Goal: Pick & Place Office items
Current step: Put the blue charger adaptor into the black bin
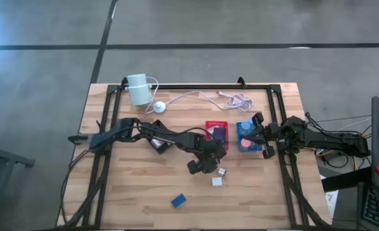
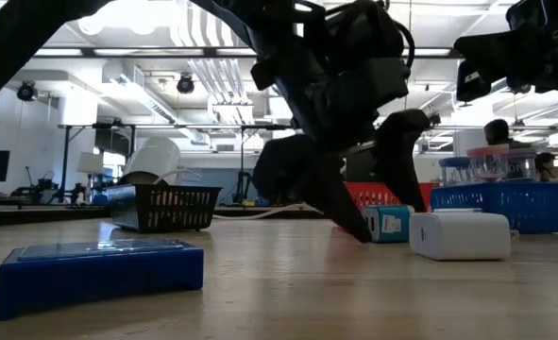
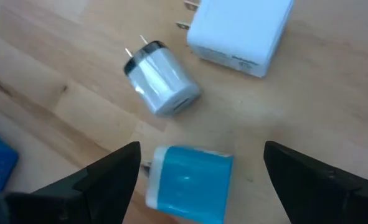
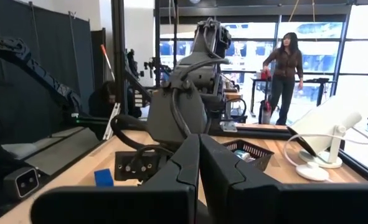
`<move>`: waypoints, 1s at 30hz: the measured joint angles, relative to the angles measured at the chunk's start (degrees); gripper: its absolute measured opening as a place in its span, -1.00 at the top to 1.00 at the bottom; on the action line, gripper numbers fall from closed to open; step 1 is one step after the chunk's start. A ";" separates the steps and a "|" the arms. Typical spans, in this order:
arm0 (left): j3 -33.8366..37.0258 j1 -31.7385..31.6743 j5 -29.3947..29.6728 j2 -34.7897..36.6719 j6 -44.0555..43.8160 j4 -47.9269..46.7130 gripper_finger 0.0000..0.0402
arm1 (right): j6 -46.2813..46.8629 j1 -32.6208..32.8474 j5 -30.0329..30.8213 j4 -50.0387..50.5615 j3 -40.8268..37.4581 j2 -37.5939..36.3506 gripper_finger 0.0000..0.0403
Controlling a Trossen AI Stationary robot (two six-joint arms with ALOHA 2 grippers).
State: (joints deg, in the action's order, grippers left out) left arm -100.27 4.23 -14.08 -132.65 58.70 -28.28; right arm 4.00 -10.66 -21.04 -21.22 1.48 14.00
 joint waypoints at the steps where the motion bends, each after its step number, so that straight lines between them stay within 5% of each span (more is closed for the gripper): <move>1: 0.00 -0.05 -0.14 -0.24 0.09 -0.02 -0.69 | -0.12 0.00 0.00 0.01 0.00 0.00 0.96; 8: 0.00 -0.36 -0.60 -1.06 0.04 0.00 -0.50 | -0.58 0.00 0.00 0.01 0.00 0.07 0.96; 17: 0.04 -0.37 -0.08 -1.17 -0.42 0.59 0.07 | -0.14 0.00 0.00 0.45 0.00 0.09 0.96; 30: 0.20 -0.08 0.78 1.10 -3.82 -1.65 0.05 | -0.36 0.00 0.00 0.93 0.00 0.10 0.96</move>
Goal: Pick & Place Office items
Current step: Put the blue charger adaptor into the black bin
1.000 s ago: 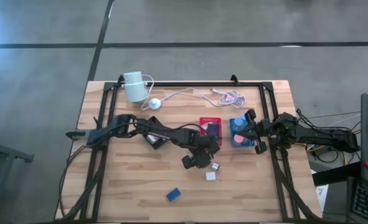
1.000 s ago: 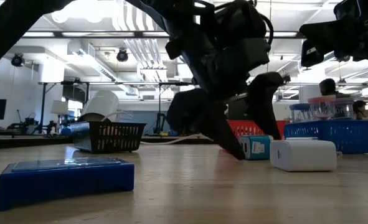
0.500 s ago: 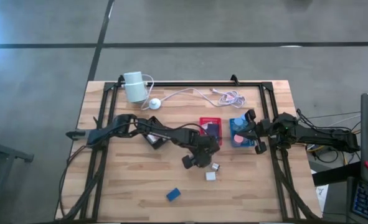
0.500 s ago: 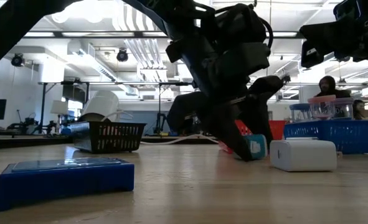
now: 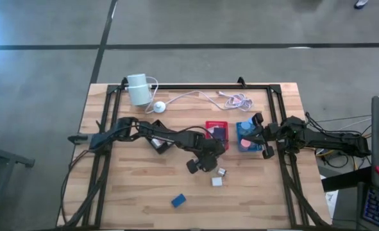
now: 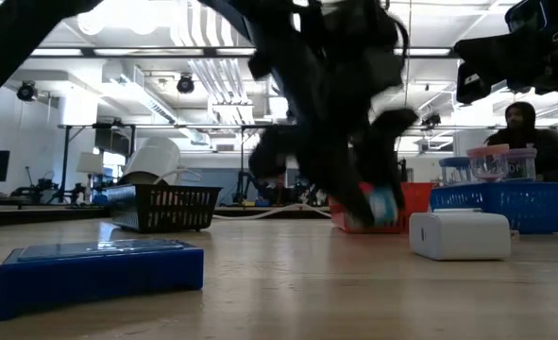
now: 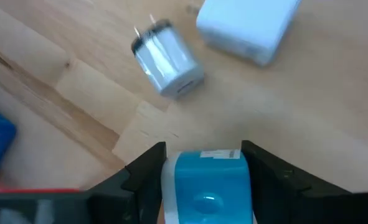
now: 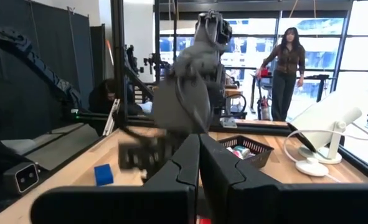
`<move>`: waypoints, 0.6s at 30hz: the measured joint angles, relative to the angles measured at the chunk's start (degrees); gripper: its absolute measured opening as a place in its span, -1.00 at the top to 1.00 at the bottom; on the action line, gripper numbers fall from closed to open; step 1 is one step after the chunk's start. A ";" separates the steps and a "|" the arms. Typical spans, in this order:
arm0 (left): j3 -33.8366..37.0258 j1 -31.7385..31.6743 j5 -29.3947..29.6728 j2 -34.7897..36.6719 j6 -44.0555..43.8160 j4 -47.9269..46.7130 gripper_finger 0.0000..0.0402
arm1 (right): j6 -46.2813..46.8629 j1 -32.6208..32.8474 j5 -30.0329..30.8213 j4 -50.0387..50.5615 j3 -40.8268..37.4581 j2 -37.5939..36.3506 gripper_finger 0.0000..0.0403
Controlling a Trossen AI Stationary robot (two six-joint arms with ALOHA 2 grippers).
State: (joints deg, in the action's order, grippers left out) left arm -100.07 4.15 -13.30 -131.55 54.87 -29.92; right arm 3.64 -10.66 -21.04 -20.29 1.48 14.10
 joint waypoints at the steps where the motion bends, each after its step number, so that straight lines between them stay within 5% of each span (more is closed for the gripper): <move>1: 0.02 0.13 -0.01 0.92 -0.06 -0.58 0.06 | -0.22 -0.01 0.01 -0.02 0.00 -0.01 0.96; 12: 0.49 0.44 -0.90 18.26 -11.42 -10.54 0.09 | 1.35 -0.04 0.22 -1.81 -0.04 -0.04 0.96; 18: 11.77 0.39 -1.97 33.10 -16.00 -11.01 0.10 | 2.16 -0.09 1.69 -1.40 -0.04 -0.06 0.96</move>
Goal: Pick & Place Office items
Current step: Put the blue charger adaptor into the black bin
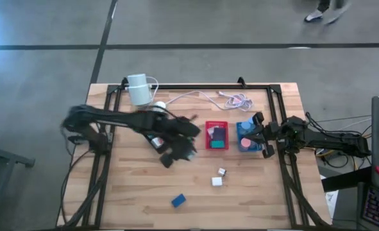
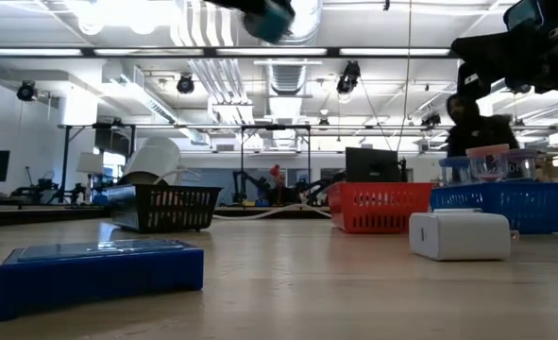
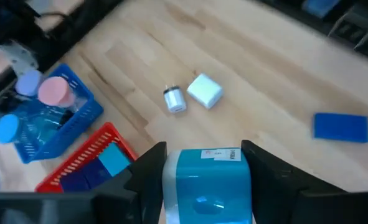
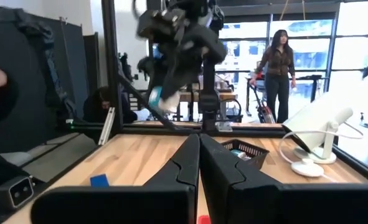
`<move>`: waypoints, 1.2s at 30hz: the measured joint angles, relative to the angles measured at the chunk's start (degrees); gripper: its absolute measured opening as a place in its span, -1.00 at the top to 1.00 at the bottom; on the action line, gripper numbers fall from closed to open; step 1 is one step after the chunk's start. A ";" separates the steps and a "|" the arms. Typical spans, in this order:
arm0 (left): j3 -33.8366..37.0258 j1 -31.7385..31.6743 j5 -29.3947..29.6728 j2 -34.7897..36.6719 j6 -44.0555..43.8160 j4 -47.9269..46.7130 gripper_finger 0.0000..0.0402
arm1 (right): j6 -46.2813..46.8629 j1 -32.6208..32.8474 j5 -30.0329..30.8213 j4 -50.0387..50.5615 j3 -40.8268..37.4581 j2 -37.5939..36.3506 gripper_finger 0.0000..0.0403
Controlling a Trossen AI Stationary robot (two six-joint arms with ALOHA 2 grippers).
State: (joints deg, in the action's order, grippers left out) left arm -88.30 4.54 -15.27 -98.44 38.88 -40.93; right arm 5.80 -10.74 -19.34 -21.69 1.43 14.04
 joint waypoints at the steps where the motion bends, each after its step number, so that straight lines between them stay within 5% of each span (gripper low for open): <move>1: 2.77 -0.22 -0.88 3.11 -0.83 1.07 0.10 | -0.31 -0.02 0.02 0.07 0.00 0.00 0.96; 8: 28.64 -0.61 -1.75 26.93 -7.96 17.45 0.09 | -1.95 -0.02 1.80 -0.17 0.00 -0.09 0.96; 17: 54.99 -3.23 7.04 58.11 -18.73 40.57 0.09 | -2.80 -0.02 1.91 -0.19 0.00 -0.04 0.96; 26: 69.88 -4.90 17.03 78.65 -31.32 46.96 0.09 | -2.51 -0.02 1.91 -1.01 0.00 -0.04 0.96; 36: 81.49 -4.90 23.02 89.86 -35.88 51.13 0.09 | -2.79 -0.02 1.91 -0.98 0.00 -0.02 0.96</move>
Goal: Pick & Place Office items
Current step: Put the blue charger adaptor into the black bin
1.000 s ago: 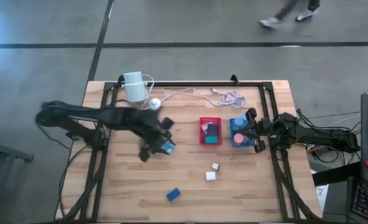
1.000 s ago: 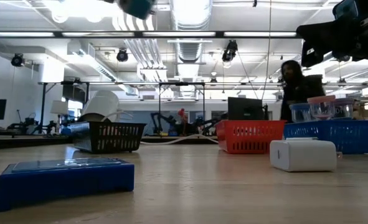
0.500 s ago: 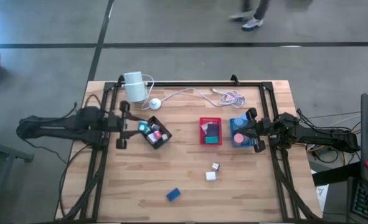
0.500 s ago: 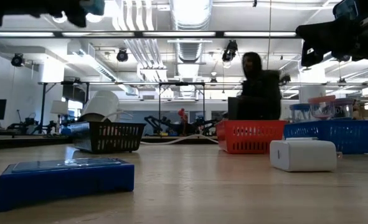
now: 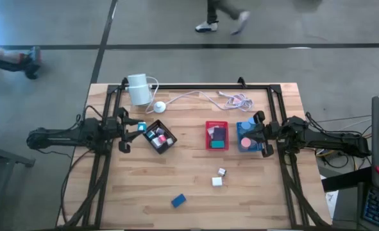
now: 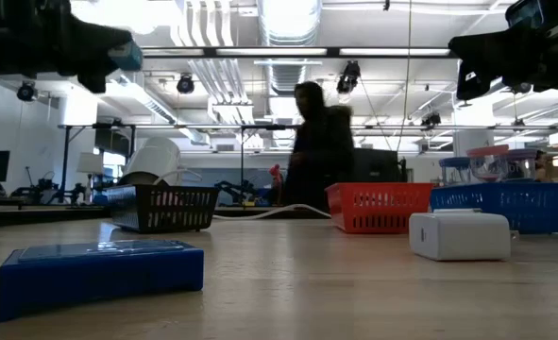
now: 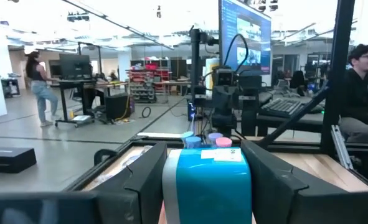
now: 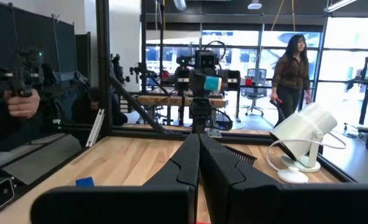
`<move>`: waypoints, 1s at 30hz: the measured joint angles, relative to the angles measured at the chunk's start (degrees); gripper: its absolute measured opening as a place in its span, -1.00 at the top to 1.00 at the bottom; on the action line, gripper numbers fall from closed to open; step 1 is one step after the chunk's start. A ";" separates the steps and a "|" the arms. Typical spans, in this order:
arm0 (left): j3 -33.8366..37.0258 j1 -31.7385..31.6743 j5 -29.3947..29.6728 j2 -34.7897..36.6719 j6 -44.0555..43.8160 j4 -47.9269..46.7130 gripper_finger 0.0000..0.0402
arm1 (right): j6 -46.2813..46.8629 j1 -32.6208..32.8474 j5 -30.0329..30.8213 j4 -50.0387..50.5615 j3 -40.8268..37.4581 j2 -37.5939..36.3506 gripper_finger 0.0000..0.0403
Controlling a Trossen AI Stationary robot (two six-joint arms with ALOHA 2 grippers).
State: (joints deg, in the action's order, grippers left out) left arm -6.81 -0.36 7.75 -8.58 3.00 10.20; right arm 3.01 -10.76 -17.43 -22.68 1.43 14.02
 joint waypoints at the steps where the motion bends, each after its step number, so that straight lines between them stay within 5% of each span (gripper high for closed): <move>1: 0.75 0.00 -0.02 0.59 -0.25 0.09 0.09 | -0.06 0.01 0.00 0.00 0.00 0.00 0.96; 30: 6.47 0.00 -0.18 2.73 -1.41 1.77 0.09 | -0.95 0.00 1.16 -0.42 0.02 0.00 0.96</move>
State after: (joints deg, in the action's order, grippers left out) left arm -0.34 -0.36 7.57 -5.85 1.59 11.97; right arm 2.06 -10.76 -16.27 -23.09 1.45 14.02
